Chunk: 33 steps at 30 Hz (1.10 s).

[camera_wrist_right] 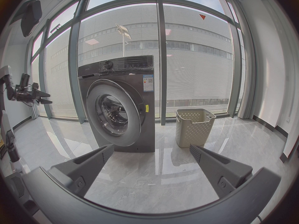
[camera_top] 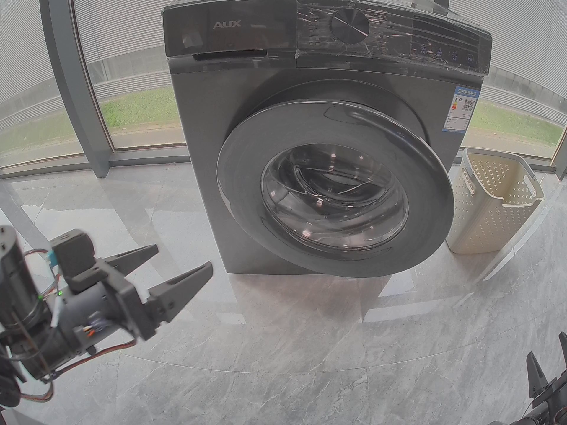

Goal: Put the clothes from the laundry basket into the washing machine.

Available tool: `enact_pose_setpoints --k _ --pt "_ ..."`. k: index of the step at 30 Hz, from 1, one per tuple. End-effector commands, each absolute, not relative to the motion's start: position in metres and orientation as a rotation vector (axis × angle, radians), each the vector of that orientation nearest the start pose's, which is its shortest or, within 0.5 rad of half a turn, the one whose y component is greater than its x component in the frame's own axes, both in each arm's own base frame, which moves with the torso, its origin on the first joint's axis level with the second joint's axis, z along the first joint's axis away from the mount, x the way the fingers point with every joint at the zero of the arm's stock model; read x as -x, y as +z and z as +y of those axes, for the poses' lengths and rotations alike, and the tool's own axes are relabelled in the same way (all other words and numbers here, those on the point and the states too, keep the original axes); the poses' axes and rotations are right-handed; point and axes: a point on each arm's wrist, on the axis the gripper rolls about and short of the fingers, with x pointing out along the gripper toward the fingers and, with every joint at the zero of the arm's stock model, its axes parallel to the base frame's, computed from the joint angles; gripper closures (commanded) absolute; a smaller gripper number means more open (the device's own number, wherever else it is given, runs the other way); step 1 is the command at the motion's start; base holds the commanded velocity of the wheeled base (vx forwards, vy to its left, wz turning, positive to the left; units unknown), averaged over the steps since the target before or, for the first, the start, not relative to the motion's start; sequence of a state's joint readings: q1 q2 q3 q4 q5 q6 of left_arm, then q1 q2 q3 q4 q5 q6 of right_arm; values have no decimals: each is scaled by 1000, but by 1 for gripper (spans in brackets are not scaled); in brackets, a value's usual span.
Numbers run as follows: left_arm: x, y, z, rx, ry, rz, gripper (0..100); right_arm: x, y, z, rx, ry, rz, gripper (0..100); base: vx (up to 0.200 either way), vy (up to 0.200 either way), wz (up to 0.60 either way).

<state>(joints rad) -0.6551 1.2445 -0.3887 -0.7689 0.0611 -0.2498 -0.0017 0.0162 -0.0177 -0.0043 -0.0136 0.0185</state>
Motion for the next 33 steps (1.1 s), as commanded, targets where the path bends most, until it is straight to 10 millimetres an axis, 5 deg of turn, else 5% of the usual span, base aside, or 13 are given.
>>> enact_pose_setpoints --k 1,17,23,25,27,28,33 --pt "-39 155 -19 250 -435 -23 0 23 76 0 -18 -15 -5 0 0 0 0" --pt "22 83 -2 -61 -45 -52 0 23 76 0 6 -3 0 0 0 0 0" --pt "21 84 0 8 34 -54 0 23 76 0 2 6 -3 0 0 0 0" --pt "21 82 2 18 124 -30 0 30 102 1 -12 41 -138 0 0 0 0" --pt "21 82 2 18 124 -30 0 30 102 1 -12 41 -138 0 0 0 0" --pt "21 82 2 38 121 -27 0 45 157 1 -59 104 -282 0 0 0 0" --pt "20 78 0 21 60 16 0 10 167 6 -167 454 -13 0 0 0 0"
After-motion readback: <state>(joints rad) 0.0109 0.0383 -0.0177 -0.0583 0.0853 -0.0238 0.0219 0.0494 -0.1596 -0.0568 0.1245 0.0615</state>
